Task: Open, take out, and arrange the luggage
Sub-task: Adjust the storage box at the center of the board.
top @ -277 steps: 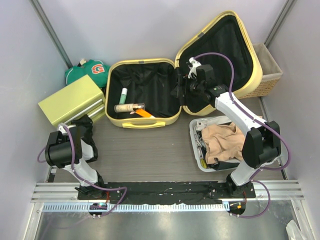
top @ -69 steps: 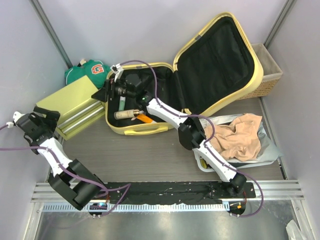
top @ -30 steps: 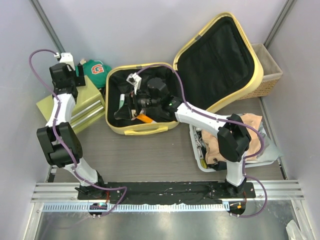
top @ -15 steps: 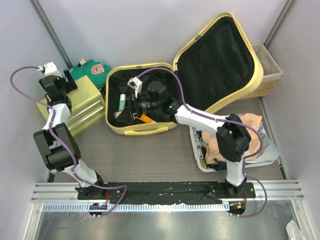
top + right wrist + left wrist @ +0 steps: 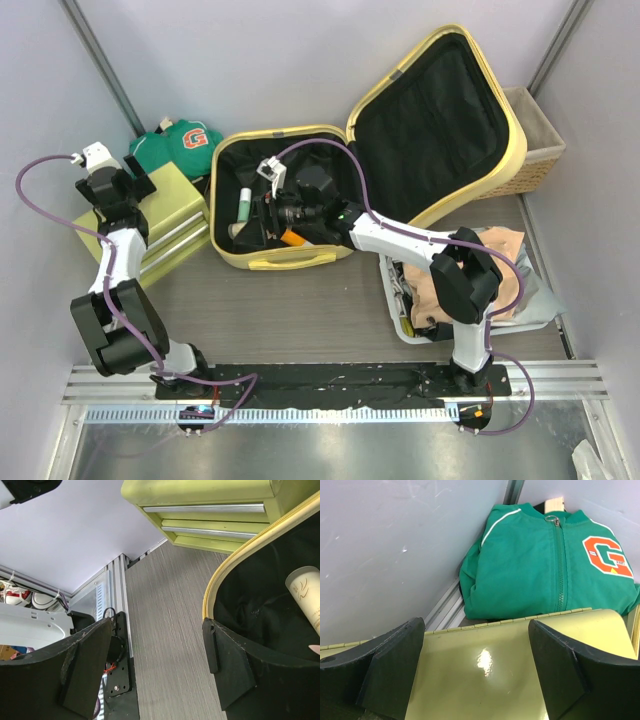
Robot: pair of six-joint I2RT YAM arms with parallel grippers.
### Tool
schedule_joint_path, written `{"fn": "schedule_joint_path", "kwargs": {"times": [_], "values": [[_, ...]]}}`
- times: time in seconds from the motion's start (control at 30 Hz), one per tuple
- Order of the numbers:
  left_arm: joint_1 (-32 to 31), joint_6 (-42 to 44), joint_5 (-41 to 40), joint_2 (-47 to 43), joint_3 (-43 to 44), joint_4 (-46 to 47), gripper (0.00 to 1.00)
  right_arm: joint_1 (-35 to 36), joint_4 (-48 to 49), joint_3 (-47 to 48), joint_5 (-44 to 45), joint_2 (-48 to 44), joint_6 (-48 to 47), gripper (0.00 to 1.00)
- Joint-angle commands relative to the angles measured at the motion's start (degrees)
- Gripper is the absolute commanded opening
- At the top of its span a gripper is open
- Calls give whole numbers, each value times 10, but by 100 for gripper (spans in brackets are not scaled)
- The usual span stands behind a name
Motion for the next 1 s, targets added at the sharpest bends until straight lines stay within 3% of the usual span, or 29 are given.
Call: {"fn": "schedule_joint_path", "kwargs": {"times": [0.0,0.2,0.47,0.57,0.67,0.83,0.97], "values": [[5,-88,-80,7,-77,-275,91,1,31,-7,7,-19,2,81],[5,-148,-132,-67,-127,-343,92,2,31,-14,20,-20,8,81],[4,-158,-158,-186,-146,-399,92,18,40,-11,25,-11,15,79],[2,-142,-158,-233,-138,-368,92,18,33,-10,24,-16,11,80],[2,-77,-118,-246,-130,-279,92,18,28,-7,22,-19,8,79],[13,57,-67,-180,-125,-142,95,23,14,-4,22,-18,0,79],[15,73,-5,-115,-94,-109,94,30,-10,5,31,-10,-17,78]]}}
